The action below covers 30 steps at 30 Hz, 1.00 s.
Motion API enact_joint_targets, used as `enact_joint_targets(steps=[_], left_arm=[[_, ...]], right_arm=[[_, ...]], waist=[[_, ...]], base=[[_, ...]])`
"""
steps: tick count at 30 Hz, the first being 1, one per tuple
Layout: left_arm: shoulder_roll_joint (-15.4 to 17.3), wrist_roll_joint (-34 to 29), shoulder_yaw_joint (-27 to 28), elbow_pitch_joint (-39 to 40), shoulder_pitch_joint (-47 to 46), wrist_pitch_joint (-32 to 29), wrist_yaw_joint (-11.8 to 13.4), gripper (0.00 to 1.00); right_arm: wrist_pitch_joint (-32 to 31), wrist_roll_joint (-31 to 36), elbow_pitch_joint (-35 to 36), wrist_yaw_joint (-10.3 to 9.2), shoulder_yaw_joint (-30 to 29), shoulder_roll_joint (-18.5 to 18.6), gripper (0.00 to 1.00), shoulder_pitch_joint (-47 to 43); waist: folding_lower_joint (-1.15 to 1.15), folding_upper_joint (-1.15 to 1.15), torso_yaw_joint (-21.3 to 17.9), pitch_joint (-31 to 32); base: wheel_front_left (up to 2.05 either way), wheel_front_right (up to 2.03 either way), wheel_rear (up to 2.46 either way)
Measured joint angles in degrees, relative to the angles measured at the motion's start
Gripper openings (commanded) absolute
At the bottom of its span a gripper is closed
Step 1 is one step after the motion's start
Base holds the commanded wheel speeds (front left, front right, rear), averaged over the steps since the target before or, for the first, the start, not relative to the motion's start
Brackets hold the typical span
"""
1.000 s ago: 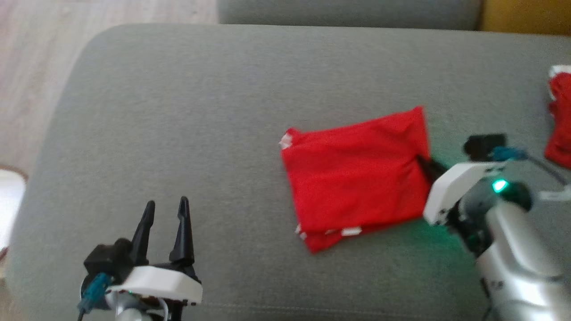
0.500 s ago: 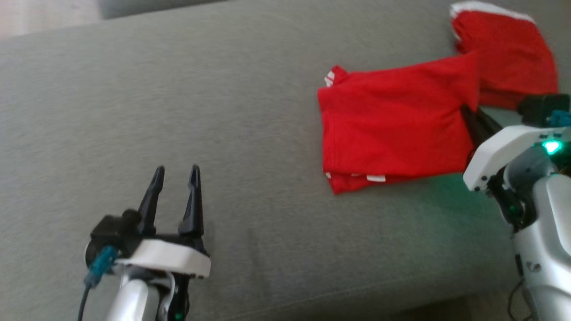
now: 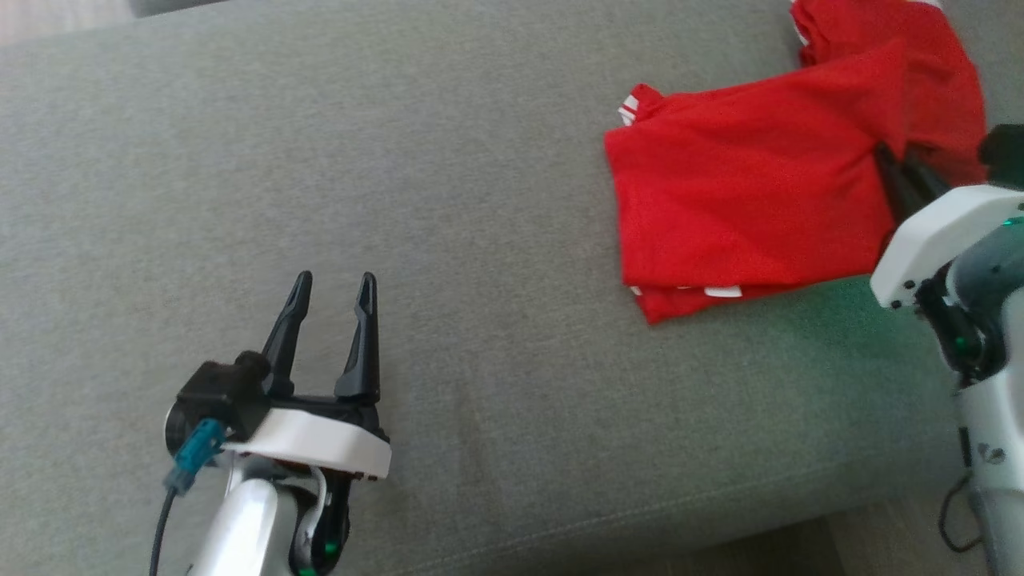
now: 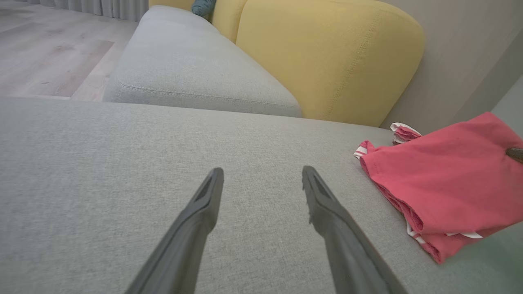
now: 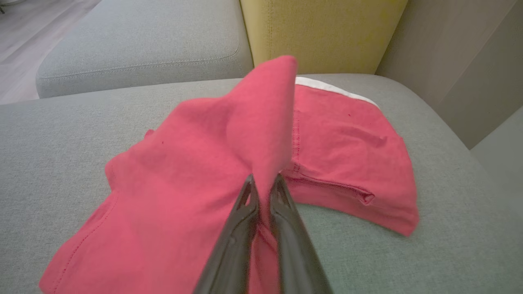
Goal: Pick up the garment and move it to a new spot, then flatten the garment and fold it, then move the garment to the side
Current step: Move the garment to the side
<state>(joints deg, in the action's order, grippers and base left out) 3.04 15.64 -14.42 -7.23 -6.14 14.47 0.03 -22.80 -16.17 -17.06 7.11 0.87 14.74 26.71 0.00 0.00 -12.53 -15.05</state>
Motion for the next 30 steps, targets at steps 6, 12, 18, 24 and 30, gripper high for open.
enact_joint_targets(steps=[6, 12, 18, 24, 30], left_arm=[[0.0, 0.3, 0.1, 0.2, 0.2, 0.0, 0.4, 1.0], [0.0, 0.6, 0.1, 1.0, 0.2, 0.1, 0.5, 1.0], [-0.1, 0.6, 0.2, 1.5, 0.2, 0.1, 0.6, 1.0], [-0.1, 0.6, 0.0, 1.7, 0.2, 0.1, 0.6, 1.0], [-0.1, 0.6, 0.0, 1.7, 0.1, 0.1, 0.6, 1.0]], right_arm=[[-0.2, 2.7, -1.7, 0.0, -1.7, 1.0, 0.0, 1.6], [-0.1, 6.4, -6.7, 0.0, -4.1, 3.7, 0.0, 10.3], [-0.3, 11.3, -11.3, 0.0, -5.5, 7.0, 0.0, 15.4], [-0.6, 15.2, -14.1, 0.0, -6.7, 10.5, 0.0, 17.4], [0.6, 23.0, -15.0, 0.0, -7.1, 12.5, 0.0, 18.7]], waist=[[0.0, 0.0, 2.1, 1.2], [0.0, 0.0, 3.7, 0.7], [0.0, 0.0, 5.3, -0.7], [0.0, 0.0, 6.6, -2.0], [0.0, 0.0, 7.1, -3.5]], base=[[0.0, 0.0, 0.0], [0.0, 0.0, 0.0], [0.0, 0.0, 0.0], [0.0, 0.0, 0.0], [0.0, 0.0, 0.0]])
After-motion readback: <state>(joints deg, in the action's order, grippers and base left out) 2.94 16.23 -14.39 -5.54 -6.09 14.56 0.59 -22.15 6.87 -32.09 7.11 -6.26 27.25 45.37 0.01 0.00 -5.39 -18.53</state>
